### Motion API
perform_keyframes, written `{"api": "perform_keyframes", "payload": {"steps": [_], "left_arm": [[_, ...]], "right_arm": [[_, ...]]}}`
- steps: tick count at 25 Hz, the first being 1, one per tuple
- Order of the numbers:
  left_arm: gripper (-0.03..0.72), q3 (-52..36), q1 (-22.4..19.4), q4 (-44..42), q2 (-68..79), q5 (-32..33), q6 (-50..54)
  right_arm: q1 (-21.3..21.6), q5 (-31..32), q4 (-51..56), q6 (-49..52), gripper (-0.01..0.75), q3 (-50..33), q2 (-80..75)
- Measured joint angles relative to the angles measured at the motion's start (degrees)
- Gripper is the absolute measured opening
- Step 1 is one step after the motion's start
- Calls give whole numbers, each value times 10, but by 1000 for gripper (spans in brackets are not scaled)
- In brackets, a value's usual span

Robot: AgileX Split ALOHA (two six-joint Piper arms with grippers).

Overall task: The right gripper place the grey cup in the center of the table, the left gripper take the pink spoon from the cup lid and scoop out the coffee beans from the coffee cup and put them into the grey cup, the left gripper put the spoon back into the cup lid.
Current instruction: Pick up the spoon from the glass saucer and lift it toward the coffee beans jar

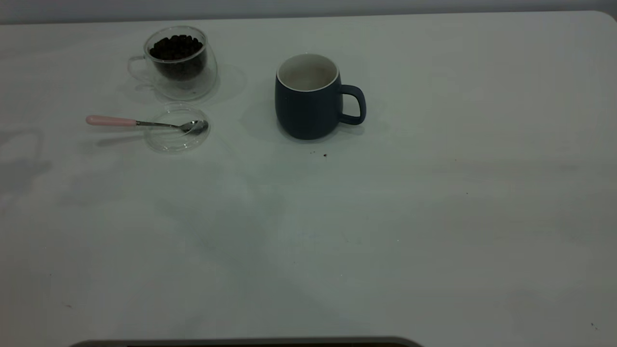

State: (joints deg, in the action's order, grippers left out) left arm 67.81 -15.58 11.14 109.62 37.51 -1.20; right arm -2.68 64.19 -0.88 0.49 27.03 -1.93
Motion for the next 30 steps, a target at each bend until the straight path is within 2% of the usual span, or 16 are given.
{"api": "perform_keyframes", "payload": {"steps": [6,11,14,20,26,30], "left_arm": [[527,83,-52,229,132,59,-322],[499,136,-76,346,204,110,-474],[463,172,-77,363,257,126,-513],[444,195,-76,399,312,78,-539],[584,197,-74,411,315,78,-549],[597,198,-74,449,326,85,-560]], "right_arm": [[0,0,0,0,529,0,0],[0,0,0,0,529,0,0],[0,0,0,0,529,0,0],[0,0,0,0,529,0,0],[0,0,0,0,529,0,0],[0,0,0,0,529,0,0]]}}
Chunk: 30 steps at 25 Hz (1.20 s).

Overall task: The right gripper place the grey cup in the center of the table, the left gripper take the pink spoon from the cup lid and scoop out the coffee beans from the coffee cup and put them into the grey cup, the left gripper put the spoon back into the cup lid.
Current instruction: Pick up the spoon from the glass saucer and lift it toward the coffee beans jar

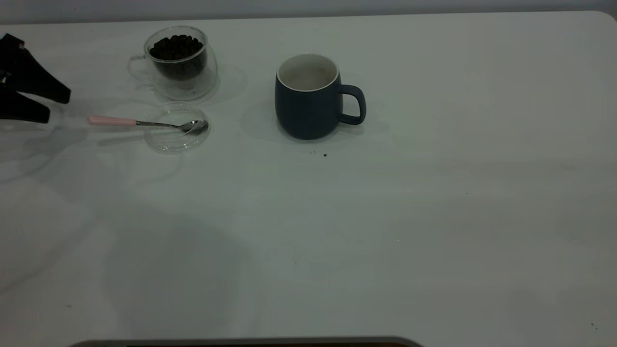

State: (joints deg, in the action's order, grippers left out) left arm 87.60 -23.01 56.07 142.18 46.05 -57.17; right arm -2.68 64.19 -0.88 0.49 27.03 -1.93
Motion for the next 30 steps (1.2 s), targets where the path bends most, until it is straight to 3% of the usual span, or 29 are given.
{"api": "perform_keyframes", "payload": {"steps": [6,13,30], "left_arm": [[582,0,1,62,20,32,-39],[581,1,5,72,36,46,-42],[577,2,63,75,61,44,-62]], "right_arm": [[0,0,0,0,529,0,0],[0,0,0,0,529,0,0],[0,0,0,0,529,0,0]]}}
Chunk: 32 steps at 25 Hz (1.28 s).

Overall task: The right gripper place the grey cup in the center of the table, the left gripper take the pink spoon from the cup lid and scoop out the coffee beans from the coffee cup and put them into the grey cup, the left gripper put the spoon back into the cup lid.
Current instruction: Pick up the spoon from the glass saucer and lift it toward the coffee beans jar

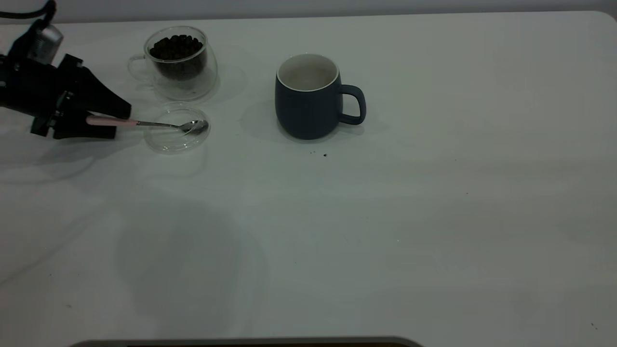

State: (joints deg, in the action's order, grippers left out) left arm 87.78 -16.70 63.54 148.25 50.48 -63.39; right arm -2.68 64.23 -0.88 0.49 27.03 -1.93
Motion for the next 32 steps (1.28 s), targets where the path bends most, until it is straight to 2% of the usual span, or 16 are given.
{"api": "perform_keyframes", "payload": {"steps": [3,7,13,19,25,32], "left_arm": [[564,0,4,0,1,-1,-2],[496,0,4,-1,2,-1,-3],[300,0,4,-4,2,-1,-4],[170,1,-15,5,2,35,-3],[121,1,-37,0,2,74,7],[118,13,-53,-10,2,136,9]], "right_arm": [[0,0,0,0,529,0,0],[0,0,0,0,529,0,0],[0,0,0,0,529,0,0],[0,0,0,0,529,0,0],[0,0,0,0,529,0,0],[0,0,0,0,529,0,0]]}}
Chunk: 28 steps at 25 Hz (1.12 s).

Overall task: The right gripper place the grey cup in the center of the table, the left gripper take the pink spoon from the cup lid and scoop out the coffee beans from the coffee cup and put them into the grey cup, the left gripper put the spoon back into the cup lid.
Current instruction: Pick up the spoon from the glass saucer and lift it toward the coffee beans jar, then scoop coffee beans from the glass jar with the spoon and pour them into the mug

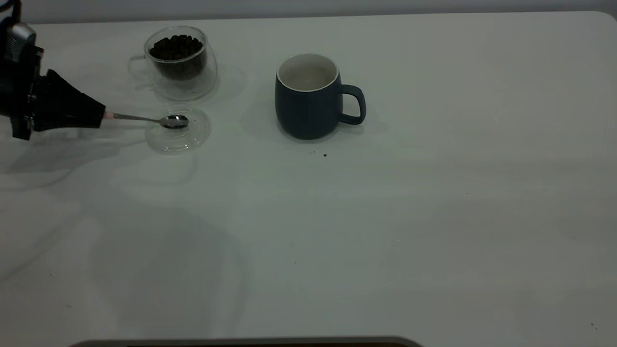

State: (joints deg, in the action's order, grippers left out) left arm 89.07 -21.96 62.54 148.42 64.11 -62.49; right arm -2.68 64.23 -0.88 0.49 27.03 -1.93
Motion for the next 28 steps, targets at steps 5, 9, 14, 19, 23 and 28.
{"api": "perform_keyframes", "payload": {"steps": [5,9,14,19,23,28], "left_arm": [[118,40,0,-17,0,15,13],[117,80,0,-39,-9,16,39],[117,118,0,-3,-57,23,43],[117,125,0,22,-88,28,42],[117,130,0,30,-89,28,40],[117,130,14,30,-89,26,15]], "right_arm": [[0,0,0,0,529,0,0],[0,0,0,0,529,0,0],[0,0,0,0,529,0,0],[0,0,0,0,529,0,0],[0,0,0,0,529,0,0],[0,0,0,0,529,0,0]]}}
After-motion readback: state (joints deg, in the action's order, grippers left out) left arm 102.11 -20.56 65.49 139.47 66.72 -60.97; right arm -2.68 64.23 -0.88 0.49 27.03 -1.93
